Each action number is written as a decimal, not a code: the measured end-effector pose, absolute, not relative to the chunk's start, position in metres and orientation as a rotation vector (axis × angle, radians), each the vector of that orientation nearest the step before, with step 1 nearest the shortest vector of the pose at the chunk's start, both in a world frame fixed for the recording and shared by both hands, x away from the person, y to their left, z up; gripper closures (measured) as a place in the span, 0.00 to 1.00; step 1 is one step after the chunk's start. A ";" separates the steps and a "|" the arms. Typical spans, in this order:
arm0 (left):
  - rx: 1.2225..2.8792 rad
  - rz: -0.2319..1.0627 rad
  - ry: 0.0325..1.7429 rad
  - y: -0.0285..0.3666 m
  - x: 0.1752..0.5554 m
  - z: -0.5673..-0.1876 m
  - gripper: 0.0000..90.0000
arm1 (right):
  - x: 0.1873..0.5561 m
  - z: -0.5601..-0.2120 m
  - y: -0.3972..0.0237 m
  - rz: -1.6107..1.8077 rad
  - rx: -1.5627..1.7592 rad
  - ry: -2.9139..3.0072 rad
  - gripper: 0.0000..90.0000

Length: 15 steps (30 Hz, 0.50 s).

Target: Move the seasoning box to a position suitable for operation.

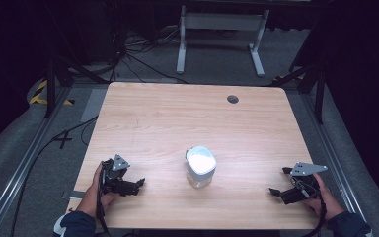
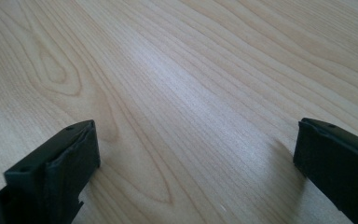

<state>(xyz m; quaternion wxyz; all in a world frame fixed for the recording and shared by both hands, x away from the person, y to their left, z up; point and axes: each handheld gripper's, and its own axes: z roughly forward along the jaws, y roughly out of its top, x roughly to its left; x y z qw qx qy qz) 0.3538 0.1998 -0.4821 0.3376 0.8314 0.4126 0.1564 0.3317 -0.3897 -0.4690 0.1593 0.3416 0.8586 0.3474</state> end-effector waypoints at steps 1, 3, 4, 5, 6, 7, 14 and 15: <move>2.169 0.400 1.082 0.200 0.353 -0.482 0.00 | 0.332 -0.469 -0.390 0.993 0.976 2.454 0.00; 2.172 0.401 1.076 0.200 0.354 -0.482 0.00 | 0.331 -0.469 -0.390 0.994 0.978 2.453 0.00; 2.178 0.411 1.071 0.200 0.354 -0.481 0.00 | 0.331 -0.469 -0.390 0.995 0.978 2.453 0.00; 2.178 0.411 1.071 0.200 0.354 -0.481 0.00 | 0.331 -0.469 -0.390 0.995 0.977 2.454 0.00; 2.179 0.401 1.063 0.200 0.353 -0.481 0.00 | 0.331 -0.469 -0.389 0.996 0.969 2.457 0.00; 2.179 0.401 1.063 0.200 0.353 -0.481 0.00 | 0.331 -0.469 -0.389 0.996 0.969 2.457 0.00; 2.209 0.397 1.020 0.201 0.357 -0.480 0.00 | 0.332 -0.469 -0.389 1.002 0.944 2.472 0.00; 2.202 0.387 1.026 0.201 0.357 -0.481 0.01 | 0.332 -0.469 -0.389 1.006 0.938 2.477 0.00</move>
